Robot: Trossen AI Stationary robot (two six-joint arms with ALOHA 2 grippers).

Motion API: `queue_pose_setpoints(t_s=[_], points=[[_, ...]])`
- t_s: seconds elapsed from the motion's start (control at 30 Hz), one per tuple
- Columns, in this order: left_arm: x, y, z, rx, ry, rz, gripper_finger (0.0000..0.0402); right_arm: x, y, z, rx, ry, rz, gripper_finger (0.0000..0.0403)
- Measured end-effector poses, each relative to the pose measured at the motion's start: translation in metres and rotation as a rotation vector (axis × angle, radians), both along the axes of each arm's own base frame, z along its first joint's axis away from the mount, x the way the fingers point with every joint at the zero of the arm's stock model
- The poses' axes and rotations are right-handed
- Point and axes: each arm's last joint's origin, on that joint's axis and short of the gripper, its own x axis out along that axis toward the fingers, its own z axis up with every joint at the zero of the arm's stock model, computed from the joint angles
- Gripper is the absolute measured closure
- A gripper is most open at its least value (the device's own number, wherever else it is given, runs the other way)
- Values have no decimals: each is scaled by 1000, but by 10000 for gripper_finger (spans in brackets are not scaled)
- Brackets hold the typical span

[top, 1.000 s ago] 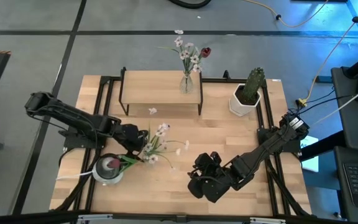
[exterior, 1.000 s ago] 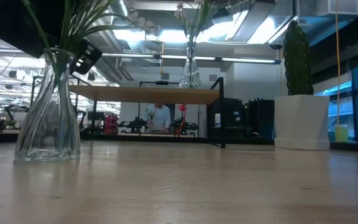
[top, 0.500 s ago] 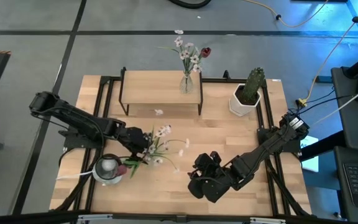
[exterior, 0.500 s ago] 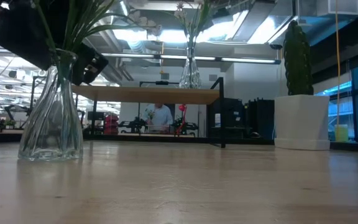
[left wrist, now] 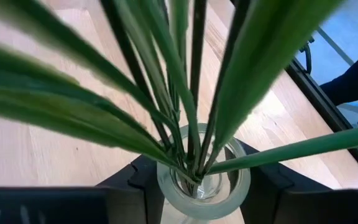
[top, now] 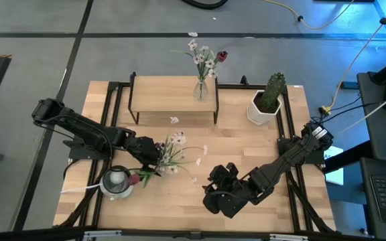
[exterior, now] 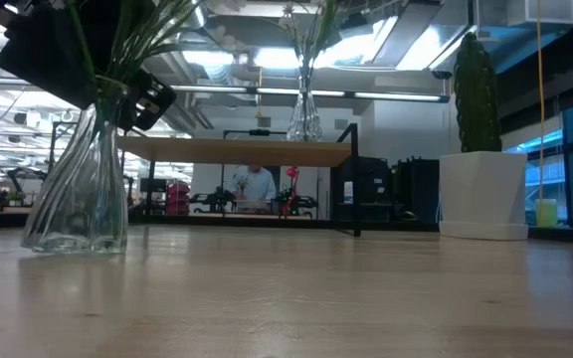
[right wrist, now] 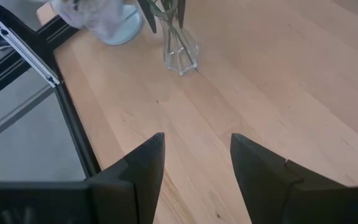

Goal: Pick and place flowers into a vace then onto a shelf
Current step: Put the transparent vase with flowers on the shelf

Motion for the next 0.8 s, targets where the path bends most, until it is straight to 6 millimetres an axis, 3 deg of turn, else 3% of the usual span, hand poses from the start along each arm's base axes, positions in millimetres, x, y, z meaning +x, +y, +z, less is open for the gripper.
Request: queue_pose_setpoints(t_s=[0.13,0.33,0.57,0.8], points=[[2,0,3,-19,3,17,249,0,0,0,-3,1,3,217],[9,1,33,-46,-84,33,255,1,0,0,-2,-1,1,217],[8,21,96,-6,-206,125,248,5,-3,2,18,-28,-10,217],[-14,59,155,228,-252,423,255,11,-10,2,24,-38,-34,218]])
